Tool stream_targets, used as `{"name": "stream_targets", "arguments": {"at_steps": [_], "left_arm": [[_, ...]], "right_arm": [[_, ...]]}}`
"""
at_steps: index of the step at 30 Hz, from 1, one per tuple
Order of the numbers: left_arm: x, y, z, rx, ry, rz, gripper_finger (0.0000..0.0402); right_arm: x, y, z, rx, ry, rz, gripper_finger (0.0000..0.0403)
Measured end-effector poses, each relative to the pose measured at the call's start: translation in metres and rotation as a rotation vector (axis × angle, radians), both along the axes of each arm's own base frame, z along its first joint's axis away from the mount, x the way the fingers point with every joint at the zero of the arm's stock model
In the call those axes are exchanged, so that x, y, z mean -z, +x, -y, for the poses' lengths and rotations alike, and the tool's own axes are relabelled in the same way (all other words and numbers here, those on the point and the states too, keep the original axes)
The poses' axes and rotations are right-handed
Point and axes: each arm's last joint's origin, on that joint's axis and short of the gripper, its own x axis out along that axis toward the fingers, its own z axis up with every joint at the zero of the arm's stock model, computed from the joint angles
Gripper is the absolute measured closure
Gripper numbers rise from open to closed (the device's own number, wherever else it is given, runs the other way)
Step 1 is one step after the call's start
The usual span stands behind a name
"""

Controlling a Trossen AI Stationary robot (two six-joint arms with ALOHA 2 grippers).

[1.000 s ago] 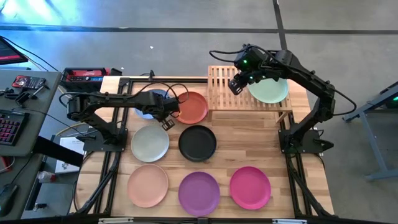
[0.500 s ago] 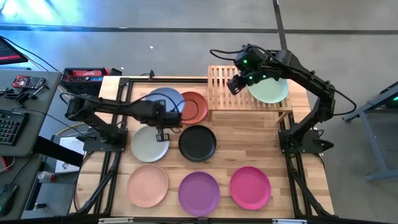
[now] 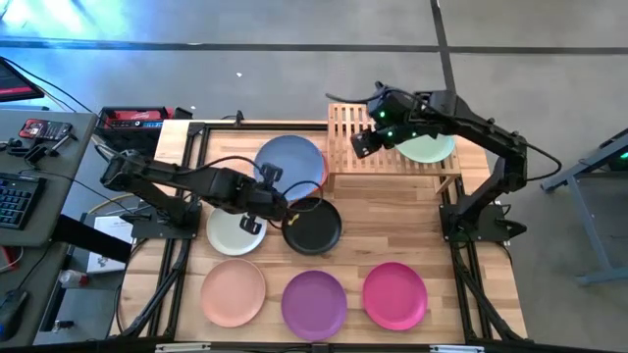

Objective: Place and stack plates onto a shelf
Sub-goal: Stack the blue plate on top of the green plate on the shelf

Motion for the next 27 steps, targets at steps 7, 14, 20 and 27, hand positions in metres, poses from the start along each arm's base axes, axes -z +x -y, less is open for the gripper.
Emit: {"name": "stream_targets", "arguments": {"at_steps": [7,14,20,27], "left_arm": [[-0.013,0.001,0.013,0.118,0.026,0.026,0.0401],[-0.014,-0.001,0.023,0.168,0.031,0.029,0.0401],[-0.014,-0.002,0.029,0.221,0.052,0.017,0.0401],[-0.014,-0.003,0.033,0.273,0.083,0.004,0.0401]], "right_arm": [[0.008,0.018,-0.028,0.016,0.013,-0.002,0.0288],[0.024,0.041,-0.05,0.022,0.037,-0.026,0.0288],[0.037,0.062,-0.061,-0.008,0.042,-0.014,0.0288],[0.05,0.076,-0.064,0.003,0.056,-0.035,0.0288]]}}
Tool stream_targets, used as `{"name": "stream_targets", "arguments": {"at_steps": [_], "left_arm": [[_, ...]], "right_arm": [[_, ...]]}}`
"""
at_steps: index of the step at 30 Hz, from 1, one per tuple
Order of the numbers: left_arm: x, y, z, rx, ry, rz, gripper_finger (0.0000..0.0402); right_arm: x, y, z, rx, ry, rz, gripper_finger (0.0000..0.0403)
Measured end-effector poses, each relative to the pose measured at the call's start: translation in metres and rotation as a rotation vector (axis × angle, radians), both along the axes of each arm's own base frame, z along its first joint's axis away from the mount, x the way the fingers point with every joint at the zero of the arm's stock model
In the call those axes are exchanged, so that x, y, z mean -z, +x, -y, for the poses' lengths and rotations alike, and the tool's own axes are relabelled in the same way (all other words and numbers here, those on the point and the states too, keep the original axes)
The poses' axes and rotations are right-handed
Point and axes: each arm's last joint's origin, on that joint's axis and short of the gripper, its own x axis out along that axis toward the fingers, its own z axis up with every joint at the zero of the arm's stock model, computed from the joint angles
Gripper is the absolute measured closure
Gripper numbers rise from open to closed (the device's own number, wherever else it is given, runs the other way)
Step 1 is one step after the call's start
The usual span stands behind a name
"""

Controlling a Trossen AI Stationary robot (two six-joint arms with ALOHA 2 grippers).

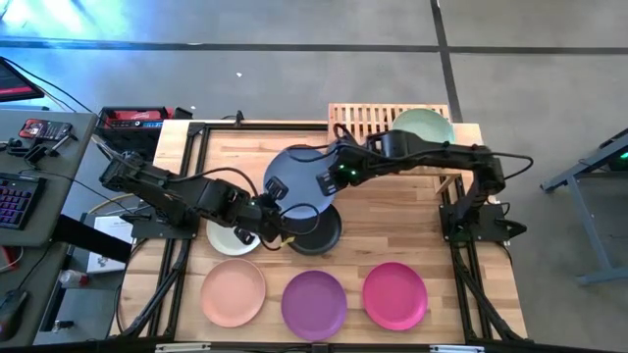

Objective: Place and stack plates onto a shelf
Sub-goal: Stack the blue plate on top of the green plate on the shelf

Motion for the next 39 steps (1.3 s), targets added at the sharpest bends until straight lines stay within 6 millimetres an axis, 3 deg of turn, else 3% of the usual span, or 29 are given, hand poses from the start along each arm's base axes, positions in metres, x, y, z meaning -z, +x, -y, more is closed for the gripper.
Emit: {"name": "stream_targets", "arguments": {"at_steps": [6,15,32,39], "left_arm": [[0.0,0.0001,-0.0001,0.0,0.001,0.0,0.0401],[0.0001,0.0001,-0.0003,0.018,0.014,-0.008,0.0401],[0.0025,0.0018,-0.0003,0.02,0.012,-0.021,0.0378],[0.0041,0.0027,0.0006,-0.009,-0.027,-0.017,0.0345]], "right_arm": [[0.0026,0.0037,0.0004,0.01,-0.003,0.003,0.0298],[0.0035,0.0041,0.001,0.025,-0.011,0.0,0.0396],[0.0036,0.0036,0.0013,0.061,-0.005,0.003,0.0403],[0.0055,0.0001,0.001,0.091,0.014,-0.03,0.0403]]}}
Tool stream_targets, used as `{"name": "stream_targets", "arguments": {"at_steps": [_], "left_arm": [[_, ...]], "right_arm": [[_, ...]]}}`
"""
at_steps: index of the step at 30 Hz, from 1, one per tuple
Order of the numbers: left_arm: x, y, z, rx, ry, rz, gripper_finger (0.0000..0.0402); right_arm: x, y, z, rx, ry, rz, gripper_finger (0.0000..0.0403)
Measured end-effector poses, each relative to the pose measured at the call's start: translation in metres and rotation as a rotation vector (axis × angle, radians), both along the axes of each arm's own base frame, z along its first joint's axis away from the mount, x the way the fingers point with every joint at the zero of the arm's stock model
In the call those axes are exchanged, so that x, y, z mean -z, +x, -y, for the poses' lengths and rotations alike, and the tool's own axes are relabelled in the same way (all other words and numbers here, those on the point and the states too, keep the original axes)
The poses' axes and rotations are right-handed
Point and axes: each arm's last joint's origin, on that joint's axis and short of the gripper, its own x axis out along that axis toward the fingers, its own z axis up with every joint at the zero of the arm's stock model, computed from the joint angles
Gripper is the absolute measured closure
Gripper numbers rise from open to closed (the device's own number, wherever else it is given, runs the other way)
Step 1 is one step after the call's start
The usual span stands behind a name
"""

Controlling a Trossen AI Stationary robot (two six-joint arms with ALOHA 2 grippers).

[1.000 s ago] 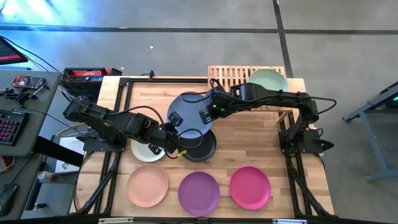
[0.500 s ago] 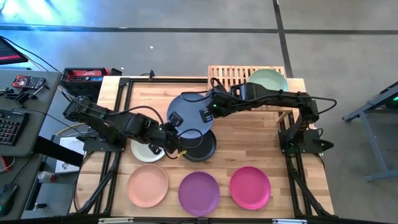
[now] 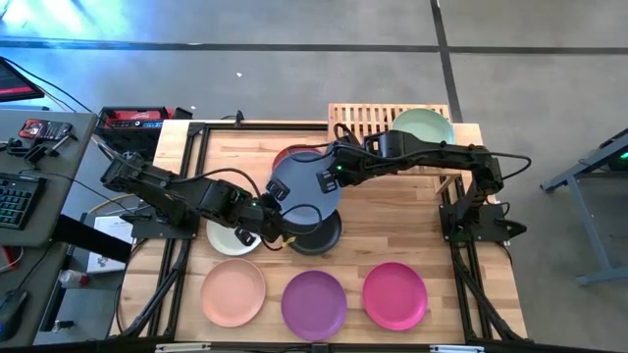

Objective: Place and stack plates onto a shelf
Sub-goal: Stack the blue plate on top of the green plate on the shelf

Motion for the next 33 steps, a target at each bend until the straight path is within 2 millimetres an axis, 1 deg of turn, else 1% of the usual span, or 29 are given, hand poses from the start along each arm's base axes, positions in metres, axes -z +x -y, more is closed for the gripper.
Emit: {"name": "stream_targets", "arguments": {"at_steps": [3,8,13,18,24,28,33], "left_arm": [[0.0,0.0,0.001,-0.024,-0.039,0.007,0.0323],[0.0,0.0,0.0,-0.134,-0.092,0.051,0.0295],[0.0,-0.001,0.0,-0.199,-0.105,0.068,0.0289],[0.002,-0.004,-0.001,-0.237,-0.109,0.054,0.0289],[0.002,-0.004,-0.007,-0.267,-0.108,0.045,0.0289],[0.002,-0.002,-0.015,-0.32,-0.118,0.056,0.0289],[0.002,0.0,-0.029,-0.392,-0.126,0.064,0.0289]], "right_arm": [[0.0,-0.001,0.0,0.003,0.006,-0.008,0.0402],[0.001,-0.003,0.0,0.007,0.008,-0.029,0.0402],[0.003,-0.007,0.002,0.017,0.011,-0.076,0.0402],[-0.001,-0.019,0.009,0.039,0.013,-0.132,0.0402],[-0.017,-0.042,0.024,0.031,-0.008,-0.134,0.0403],[-0.031,-0.063,0.035,0.022,-0.045,-0.134,0.0403],[-0.05,-0.093,0.051,0.057,-0.121,-0.126,0.0403]]}}
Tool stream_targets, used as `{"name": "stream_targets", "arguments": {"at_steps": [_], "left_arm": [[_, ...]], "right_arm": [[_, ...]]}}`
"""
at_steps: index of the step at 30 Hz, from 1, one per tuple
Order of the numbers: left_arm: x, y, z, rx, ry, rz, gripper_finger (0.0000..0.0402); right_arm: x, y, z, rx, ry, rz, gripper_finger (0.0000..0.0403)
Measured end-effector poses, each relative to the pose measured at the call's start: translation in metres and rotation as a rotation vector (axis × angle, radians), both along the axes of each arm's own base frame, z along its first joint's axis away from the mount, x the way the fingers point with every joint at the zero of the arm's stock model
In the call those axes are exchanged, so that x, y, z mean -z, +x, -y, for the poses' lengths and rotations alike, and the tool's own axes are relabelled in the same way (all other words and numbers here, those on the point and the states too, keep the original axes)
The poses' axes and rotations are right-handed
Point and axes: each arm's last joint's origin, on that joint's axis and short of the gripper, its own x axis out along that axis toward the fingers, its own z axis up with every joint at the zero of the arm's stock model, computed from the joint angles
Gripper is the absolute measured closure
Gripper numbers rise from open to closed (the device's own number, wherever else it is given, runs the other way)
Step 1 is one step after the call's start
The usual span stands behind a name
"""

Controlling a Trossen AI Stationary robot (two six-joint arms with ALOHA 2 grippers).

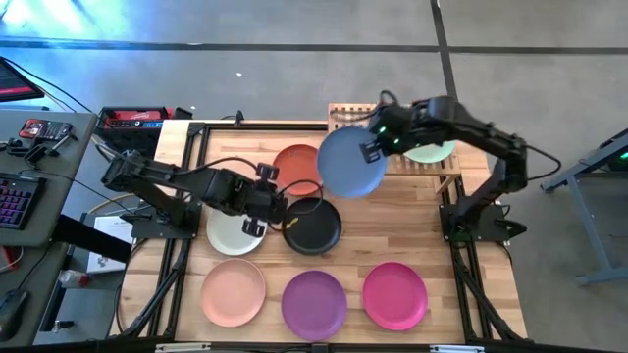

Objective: Place and stack plates onto a shelf
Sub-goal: Stack the blue plate on top of the green plate on the shelf

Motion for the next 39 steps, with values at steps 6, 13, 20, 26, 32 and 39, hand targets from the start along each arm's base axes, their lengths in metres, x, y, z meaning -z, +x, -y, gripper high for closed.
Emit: {"name": "stream_targets", "arguments": {"at_steps": [6,13,20,26,32,39], "left_arm": [[0.0,0.002,-0.019,-0.067,0.002,-0.011,0.0289],[0.0,0.003,-0.046,-0.162,0.002,-0.012,0.0289],[0.0,0.002,-0.068,-0.24,0.001,-0.012,0.0289],[0.0,0.002,-0.078,-0.252,0.005,-0.023,0.0289],[0.0,0.001,-0.082,-0.267,0.005,-0.019,0.0289],[0.0,0.002,-0.082,-0.27,0.004,-0.016,0.0289]], "right_arm": [[-0.017,-0.032,0.02,0.044,-0.084,0.024,0.0403],[-0.028,-0.062,0.042,0.103,-0.13,0.026,0.0403],[-0.004,-0.095,0.047,0.217,-0.091,0.007,0.0403],[0.015,-0.124,0.037,0.308,-0.126,0.222,0.0403],[0.037,-0.157,0.021,0.478,-0.128,0.346,0.0403],[0.069,-0.186,0.007,0.728,-0.129,0.457,0.0403]]}}
